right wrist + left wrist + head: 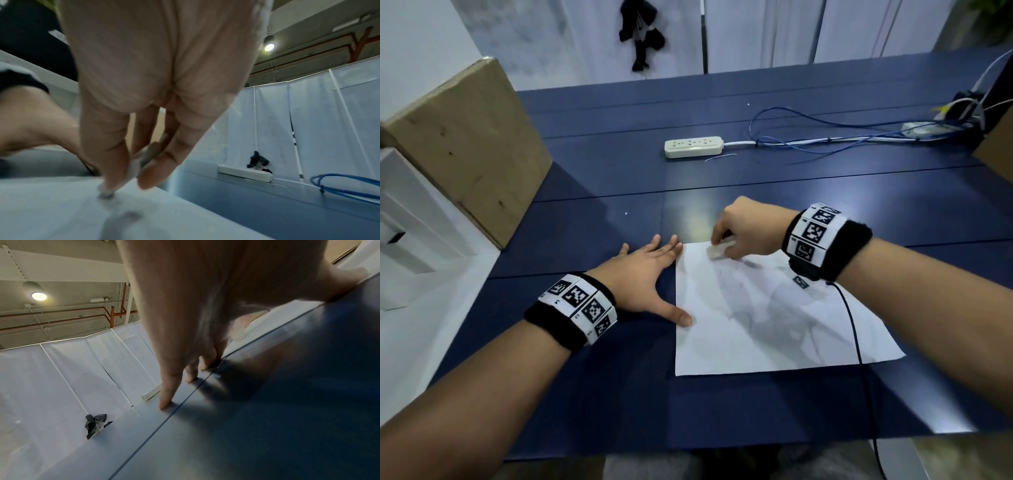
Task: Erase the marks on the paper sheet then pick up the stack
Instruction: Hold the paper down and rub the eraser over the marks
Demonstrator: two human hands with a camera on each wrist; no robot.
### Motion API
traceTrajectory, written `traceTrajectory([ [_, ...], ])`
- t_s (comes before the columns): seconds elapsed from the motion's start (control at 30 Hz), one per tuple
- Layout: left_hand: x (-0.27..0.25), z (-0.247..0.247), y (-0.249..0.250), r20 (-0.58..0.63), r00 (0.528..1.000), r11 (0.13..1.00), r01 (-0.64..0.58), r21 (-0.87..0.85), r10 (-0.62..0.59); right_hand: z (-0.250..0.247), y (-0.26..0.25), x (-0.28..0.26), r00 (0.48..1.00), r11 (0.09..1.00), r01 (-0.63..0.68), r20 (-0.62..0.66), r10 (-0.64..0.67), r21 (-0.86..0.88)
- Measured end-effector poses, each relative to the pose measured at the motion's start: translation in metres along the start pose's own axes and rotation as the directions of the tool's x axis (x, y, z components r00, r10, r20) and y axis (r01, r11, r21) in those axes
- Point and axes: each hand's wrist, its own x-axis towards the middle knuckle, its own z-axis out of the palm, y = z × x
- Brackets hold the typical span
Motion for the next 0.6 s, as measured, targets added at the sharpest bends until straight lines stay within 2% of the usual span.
traceTrajectory([
  [0.17,-0.001,0.000,0.000,0.005,1.000,1.000,0.000,-0.001,0.000,0.007,-0.009,-0.029,0.969,0.995,0.082,0.228,-0.093,0.057],
  [0.23,0.000,0.000,0.000,0.005,1.000,1.000,-0.001,0.003,0.001,0.006,-0.009,-0.022,0.983,0.997,0.058,0.172,-0.065,0.045],
  [0.33,0.000,0.000,0.000,0.005,1.000,1.000,0.001,0.006,-0.001,0.001,-0.003,-0.002,1.000,1.000,-0.018,0.015,0.018,0.021],
  [0.43,0.000,0.000,0.001,0.006,1.000,1.000,0.001,0.014,-0.001,0.004,0.001,0.000,0.999,0.999,-0.034,-0.016,0.034,0.002],
  [0.5,0.000,0.000,0.001,0.010,1.000,1.000,0.004,0.017,-0.004,0.006,-0.004,-0.013,0.999,0.999,0.000,0.048,-0.002,0.033],
  [0.6,0.000,0.000,0.000,0.013,1.000,1.000,0.005,0.017,-0.005,0.008,-0.015,-0.031,0.972,0.995,0.057,0.221,-0.075,0.085],
])
